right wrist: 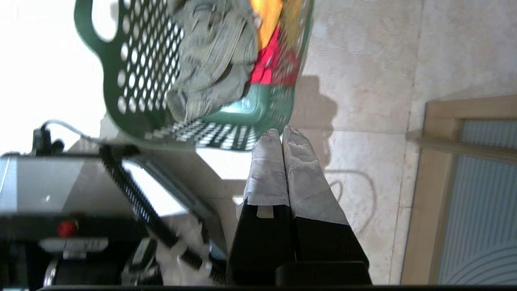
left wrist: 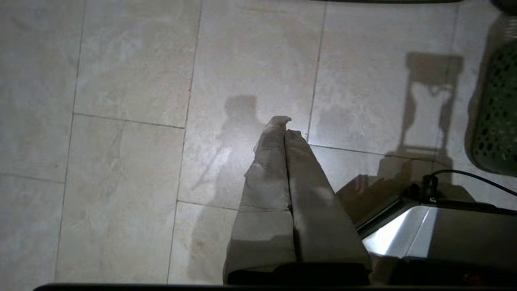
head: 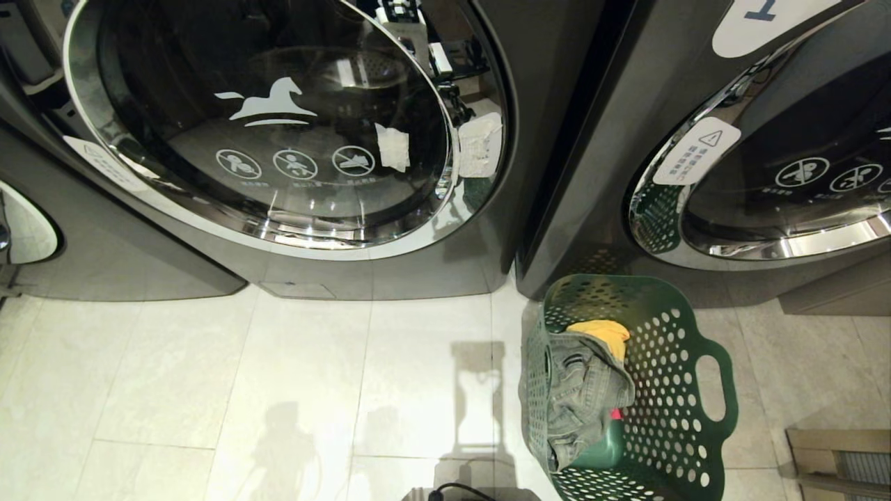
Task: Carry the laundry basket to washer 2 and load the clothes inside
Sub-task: Open the lid of the washing machine
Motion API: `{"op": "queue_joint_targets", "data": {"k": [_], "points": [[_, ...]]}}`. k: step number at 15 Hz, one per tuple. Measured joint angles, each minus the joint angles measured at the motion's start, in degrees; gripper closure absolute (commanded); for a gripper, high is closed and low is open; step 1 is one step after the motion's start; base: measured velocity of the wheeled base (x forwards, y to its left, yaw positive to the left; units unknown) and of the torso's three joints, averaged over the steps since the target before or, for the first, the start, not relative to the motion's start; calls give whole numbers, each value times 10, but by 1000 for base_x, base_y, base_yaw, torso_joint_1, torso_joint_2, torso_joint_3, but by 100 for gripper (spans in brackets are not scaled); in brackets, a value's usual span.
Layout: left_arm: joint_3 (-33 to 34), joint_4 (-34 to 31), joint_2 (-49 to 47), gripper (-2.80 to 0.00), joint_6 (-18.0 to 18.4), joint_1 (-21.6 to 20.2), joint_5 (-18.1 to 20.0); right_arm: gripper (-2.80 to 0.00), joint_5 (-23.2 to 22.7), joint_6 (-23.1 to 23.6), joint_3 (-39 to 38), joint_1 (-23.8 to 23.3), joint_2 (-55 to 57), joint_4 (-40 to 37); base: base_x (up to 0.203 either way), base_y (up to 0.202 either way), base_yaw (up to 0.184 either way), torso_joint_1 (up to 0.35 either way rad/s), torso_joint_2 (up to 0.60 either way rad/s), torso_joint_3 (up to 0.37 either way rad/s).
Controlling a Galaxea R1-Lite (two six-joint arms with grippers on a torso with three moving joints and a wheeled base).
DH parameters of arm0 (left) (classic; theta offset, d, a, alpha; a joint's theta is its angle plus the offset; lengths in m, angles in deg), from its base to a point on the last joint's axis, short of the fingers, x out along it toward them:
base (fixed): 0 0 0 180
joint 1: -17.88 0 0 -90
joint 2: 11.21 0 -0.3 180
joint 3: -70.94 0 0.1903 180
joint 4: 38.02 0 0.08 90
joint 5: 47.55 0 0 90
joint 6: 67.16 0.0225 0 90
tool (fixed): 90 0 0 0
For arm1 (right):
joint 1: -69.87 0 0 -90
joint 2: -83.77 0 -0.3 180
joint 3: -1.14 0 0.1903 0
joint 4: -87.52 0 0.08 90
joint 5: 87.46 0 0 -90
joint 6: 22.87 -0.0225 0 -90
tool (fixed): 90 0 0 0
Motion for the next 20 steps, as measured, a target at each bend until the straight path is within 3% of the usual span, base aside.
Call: {"op": "queue_joint_targets", "data": {"k": [4, 6, 10, 12, 16, 20], "points": [[13, -110, 161, 0, 51, -24, 85, 0, 11, 9, -13, 4, -37, -16, 0, 0, 0, 0, 0, 0], [14, -113, 186, 0, 52, -27, 87, 0, -15, 35, -14, 5, -42, -13, 0, 0, 0, 0, 0, 0], [15, -112, 203, 0, 42, -28, 86, 0, -56, 21, -16, 16, -46, 1, 0, 0, 0, 0, 0, 0], [15, -112, 204, 0, 30, -28, 84, 0, -57, 17, -17, 50, -49, 2, 0, 0, 0, 0, 0, 0], [15, -112, 205, 0, 32, -28, 84, 0, 35, 6, -23, 94, -95, -6, 0, 0, 0, 0, 0, 0], [15, -113, 206, 0, 34, -28, 85, 0, 74, -8, -35, 91, -181, -3, 0, 0, 0, 0, 0, 0]]}}
